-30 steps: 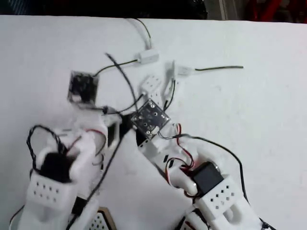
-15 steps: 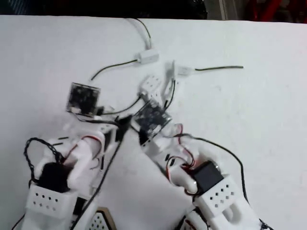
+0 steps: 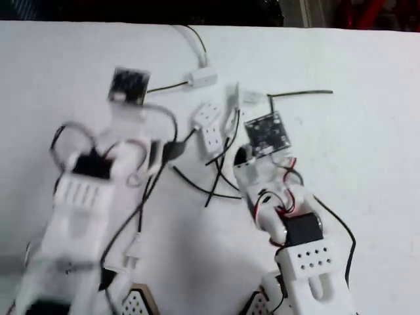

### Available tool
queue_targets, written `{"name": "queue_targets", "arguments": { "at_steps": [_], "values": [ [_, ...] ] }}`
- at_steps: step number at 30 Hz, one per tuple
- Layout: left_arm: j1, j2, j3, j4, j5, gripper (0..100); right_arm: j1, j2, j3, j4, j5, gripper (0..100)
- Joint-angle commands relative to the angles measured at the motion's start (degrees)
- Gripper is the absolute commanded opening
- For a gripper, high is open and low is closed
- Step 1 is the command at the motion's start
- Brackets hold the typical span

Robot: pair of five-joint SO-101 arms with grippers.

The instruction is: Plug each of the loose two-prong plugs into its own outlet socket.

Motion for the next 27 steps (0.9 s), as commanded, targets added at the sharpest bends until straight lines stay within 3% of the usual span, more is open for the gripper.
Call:
{"name": "queue_targets", "arguments": {
  "at_steps": [1, 10, 18, 27],
  "values": [
    [2.2, 21.4, -16.8, 0.7, 4.7, 35, 3.1, -1.1, -0.5, -1.6, -0.4, 1.8],
    [3.6, 47.8, -38.5, 0.9, 12.5, 35, 4.3, -1.1, -0.5, -1.6, -0.4, 1.8],
    [8.9, 55.8, -44.9, 0.5, 12.7, 34, 9.7, -1.3, -0.9, -1.7, -0.4, 1.8],
    [10.2, 66.9, -53.5, 1.1, 12.7, 34, 9.3, -1.3, -0.9, -1.7, -0.4, 1.8]
  ]
}}
